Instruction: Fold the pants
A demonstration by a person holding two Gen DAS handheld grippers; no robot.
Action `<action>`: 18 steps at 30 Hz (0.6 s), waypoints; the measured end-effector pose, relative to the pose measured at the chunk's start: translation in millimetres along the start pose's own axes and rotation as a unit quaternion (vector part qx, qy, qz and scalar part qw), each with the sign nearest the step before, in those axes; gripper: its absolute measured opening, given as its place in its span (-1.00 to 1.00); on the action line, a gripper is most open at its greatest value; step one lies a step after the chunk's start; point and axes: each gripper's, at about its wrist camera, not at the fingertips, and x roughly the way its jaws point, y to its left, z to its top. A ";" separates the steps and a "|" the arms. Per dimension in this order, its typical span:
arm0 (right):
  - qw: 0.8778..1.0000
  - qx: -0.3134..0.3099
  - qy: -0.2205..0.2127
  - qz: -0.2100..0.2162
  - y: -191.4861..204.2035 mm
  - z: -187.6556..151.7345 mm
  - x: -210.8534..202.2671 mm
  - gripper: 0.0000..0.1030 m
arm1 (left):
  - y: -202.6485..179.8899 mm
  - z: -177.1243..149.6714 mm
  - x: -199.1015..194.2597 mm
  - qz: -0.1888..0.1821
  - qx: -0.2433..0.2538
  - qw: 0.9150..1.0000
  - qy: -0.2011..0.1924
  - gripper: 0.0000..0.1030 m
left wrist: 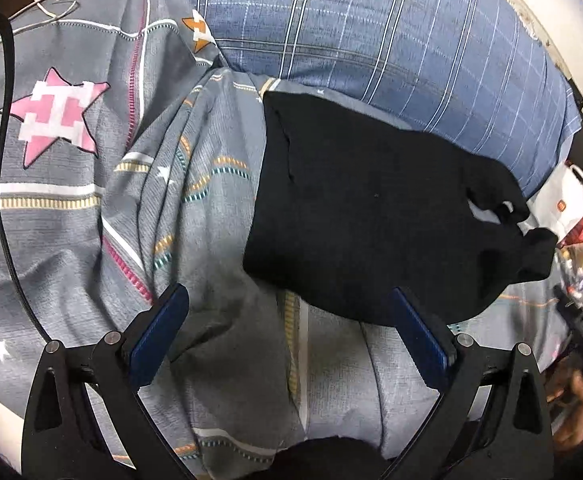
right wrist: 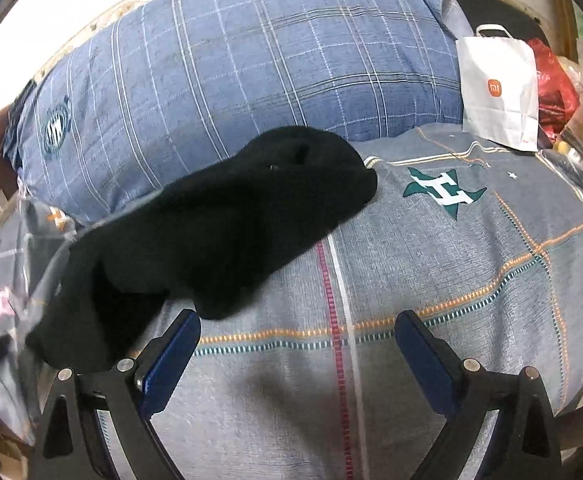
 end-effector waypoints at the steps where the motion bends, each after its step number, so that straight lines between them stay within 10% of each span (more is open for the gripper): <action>1: 1.000 0.010 -0.005 0.002 -3.4 5.9 -3.1 0.89 | -0.5 -0.1 2.8 0.004 0.001 1.000 -0.002 0.96; 13: 0.985 0.146 0.085 0.023 -34.9 94.2 86.4 0.87 | -7.5 -1.6 32.0 0.021 0.018 1.000 0.014 0.96; 14: 0.983 0.151 0.100 0.032 -36.5 94.4 97.9 0.59 | -6.4 -1.2 33.1 0.022 0.018 0.999 0.016 0.96; 15: 0.981 0.152 0.112 0.049 -37.5 93.5 108.7 -0.10 | -4.9 -0.8 34.6 0.024 0.017 0.999 0.019 0.96; 18: 0.983 0.140 0.107 0.048 -36.6 87.2 107.0 -0.78 | -0.7 0.4 34.9 0.022 0.011 0.999 0.023 0.96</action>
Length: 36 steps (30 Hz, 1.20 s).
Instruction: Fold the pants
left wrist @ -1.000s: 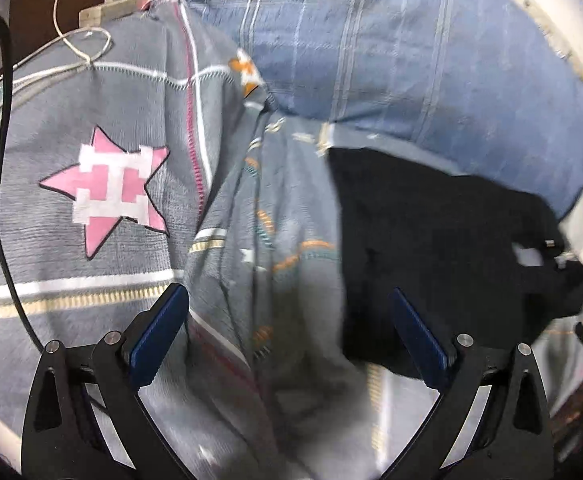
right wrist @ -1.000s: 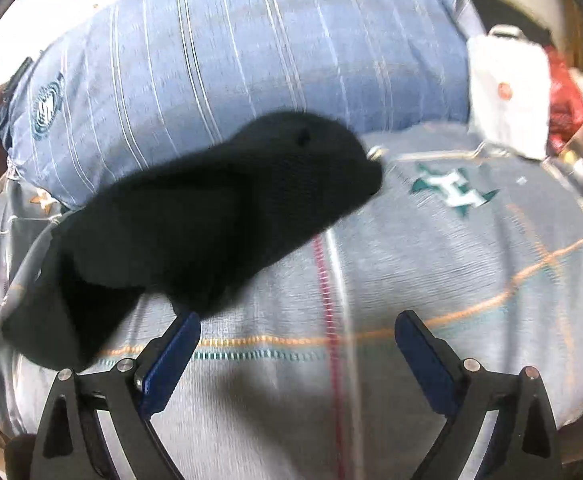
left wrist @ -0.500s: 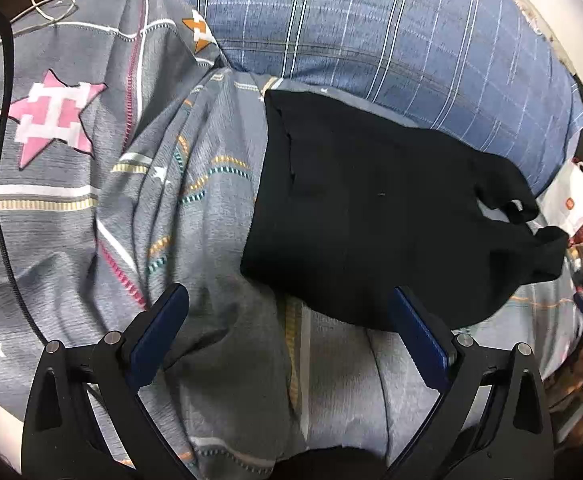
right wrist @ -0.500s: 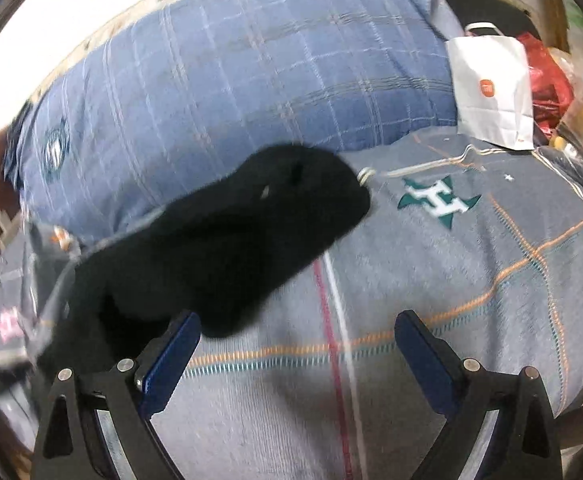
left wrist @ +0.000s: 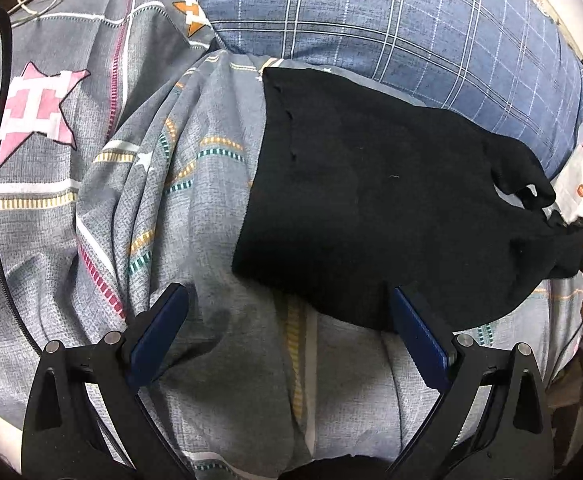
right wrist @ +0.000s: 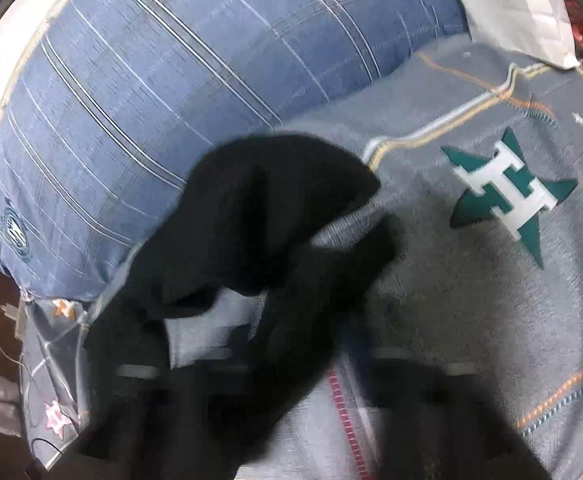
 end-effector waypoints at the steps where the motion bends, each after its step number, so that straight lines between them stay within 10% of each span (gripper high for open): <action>1: 1.000 -0.018 -0.020 0.005 3.2 -4.9 -13.7 -0.83 | 1.5 0.3 -0.7 -0.001 -0.003 1.000 0.000 0.96; 6: 0.991 -0.062 -0.115 -0.034 -4.8 -43.9 -95.1 -0.88 | 5.2 -0.3 -6.0 -0.010 -0.007 1.000 0.000 0.96; 11: 0.987 -0.023 -0.117 -0.111 -58.7 -72.8 -107.2 -0.85 | 10.9 -7.0 -6.5 -0.034 -0.034 0.999 0.007 0.96; 20: 0.996 0.035 -0.078 -0.020 -69.4 -113.8 -105.6 -0.18 | 12.9 -6.7 2.0 -0.049 -0.074 0.996 0.001 0.96; 31: 0.985 0.102 -0.072 0.116 -58.3 -123.4 -71.3 -0.16 | -17.7 16.8 20.7 -0.084 -0.080 0.993 -0.026 0.93; 32: 0.983 0.112 -0.073 0.125 -58.6 -120.7 -67.4 -0.16 | -17.6 18.7 21.3 -0.097 -0.085 0.991 -0.029 0.85; 34: 0.977 0.129 -0.085 0.146 -58.6 -118.8 -64.3 -0.16 | -18.1 22.1 23.2 -0.097 -0.077 0.992 -0.021 -0.08; 36: 0.977 0.121 -0.088 0.151 -55.5 -117.4 -60.6 -0.57 | -17.0 24.7 24.7 -0.095 -0.070 0.993 -0.013 -0.57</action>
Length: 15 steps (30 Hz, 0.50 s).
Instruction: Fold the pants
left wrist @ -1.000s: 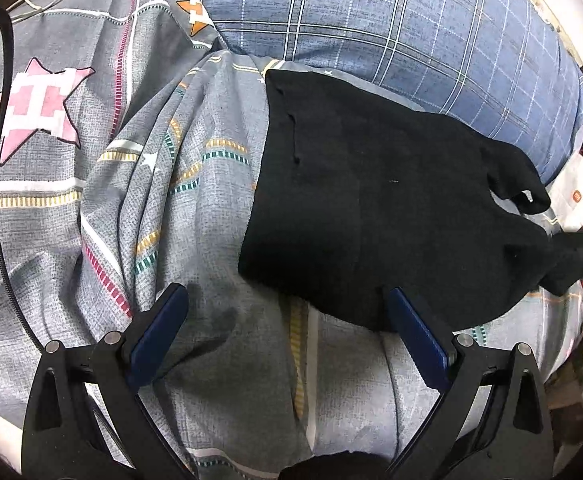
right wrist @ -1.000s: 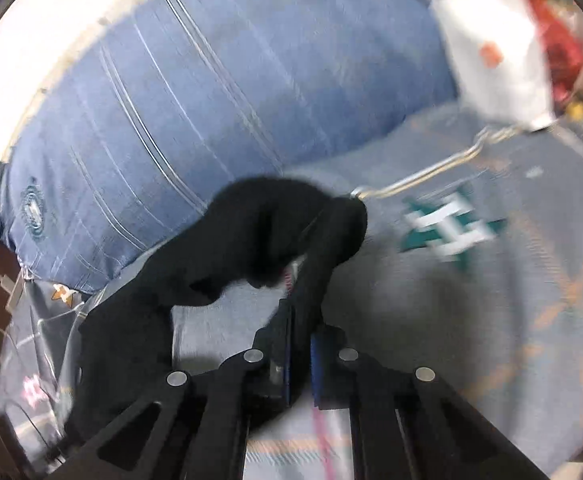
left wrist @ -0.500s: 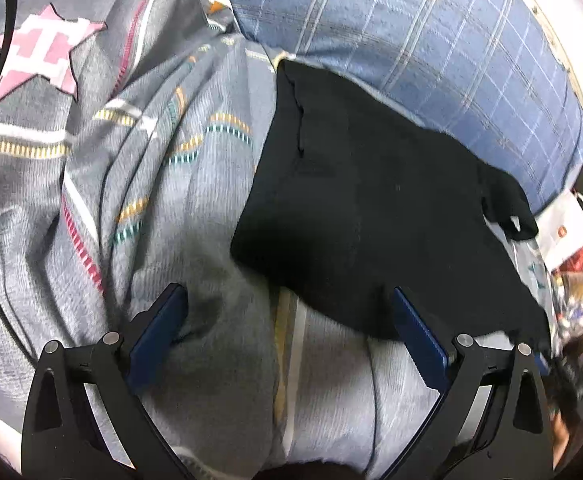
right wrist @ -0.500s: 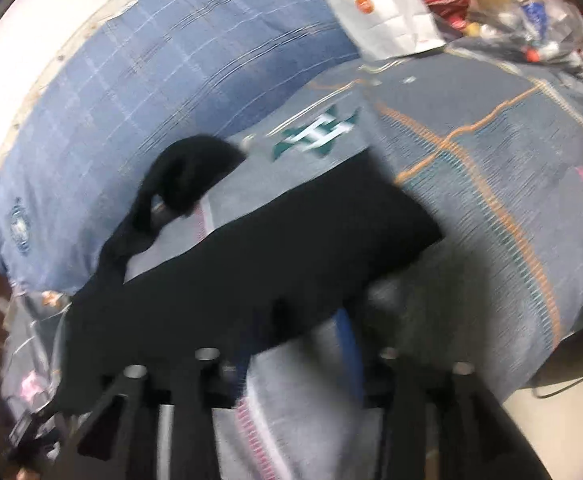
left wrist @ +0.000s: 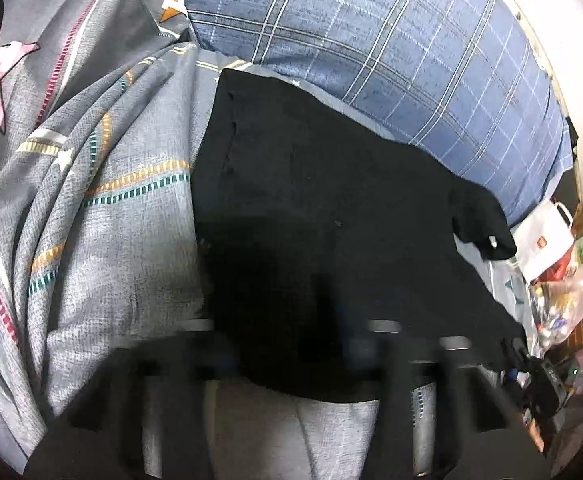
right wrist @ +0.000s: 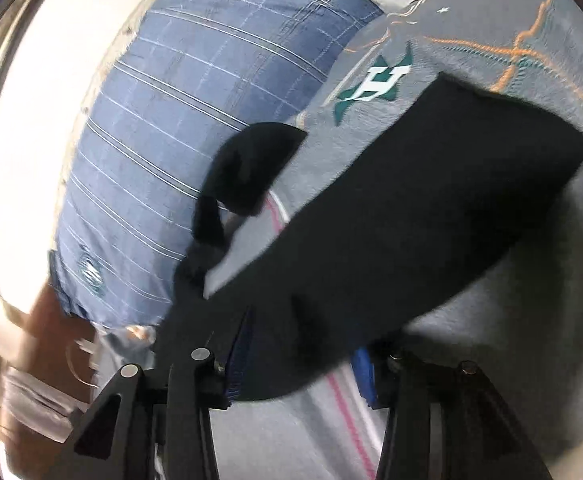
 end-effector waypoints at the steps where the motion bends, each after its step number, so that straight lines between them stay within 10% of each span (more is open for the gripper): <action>1: 1.000 -0.012 -0.001 -0.014 3.2 0.1 2.3 -0.69 | 2.2 0.9 -3.0 -0.011 -0.001 1.000 0.000 -0.58; 7: 0.997 -0.076 -0.013 -0.004 32.2 -3.9 -29.8 -0.90 | 5.3 6.9 -45.3 -0.053 0.025 0.998 -0.018 -0.73; 15: 0.994 -0.098 0.036 -0.022 29.4 -23.8 -37.5 -0.88 | 36.3 -16.7 -58.4 -0.016 0.051 0.999 0.001 -0.75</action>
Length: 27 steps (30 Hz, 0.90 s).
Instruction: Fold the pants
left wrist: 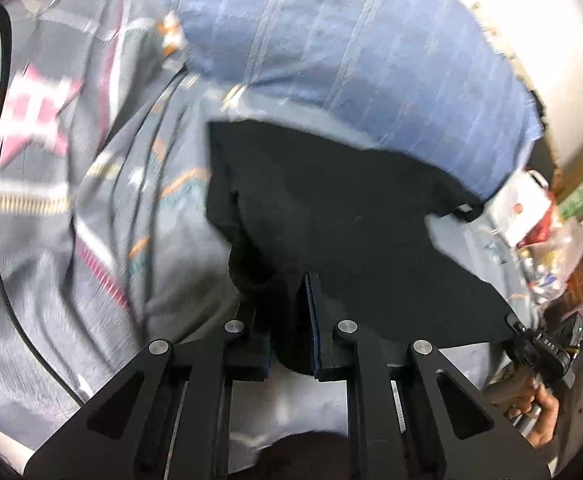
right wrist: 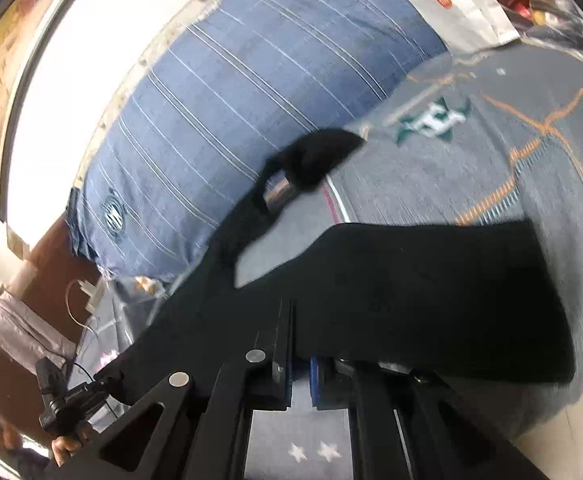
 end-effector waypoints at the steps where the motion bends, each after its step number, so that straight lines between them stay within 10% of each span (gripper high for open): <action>1: 0.999 0.021 0.022 -0.016 -10.5 -6.9 5.5 -0.86 | 7.1 -2.8 6.1 0.003 -0.008 1.000 0.009 -0.75; 6: 0.996 0.080 0.013 -0.025 -44.6 -28.1 -18.2 -0.19 | 11.8 -14.2 14.9 0.017 0.004 1.000 0.007 -0.75; 13: 0.980 0.060 -0.078 -0.174 -74.6 -6.3 -78.1 -0.17 | 12.2 -13.9 15.0 0.024 0.002 1.000 0.011 -0.71; 16: 0.982 0.031 -0.073 -0.173 -75.7 9.2 -62.8 -0.17 | 13.6 -15.3 15.0 0.026 0.002 1.000 0.014 -0.68; 21: 0.968 -0.106 -0.023 -0.225 -47.1 12.9 -23.2 -0.83 | 10.2 -13.5 16.0 0.036 0.002 0.999 0.022 -0.68; 27: 0.930 -0.211 -0.041 -0.299 -23.8 29.4 -31.1 -0.95 | 5.5 -11.9 15.6 0.042 0.015 0.999 0.026 -0.37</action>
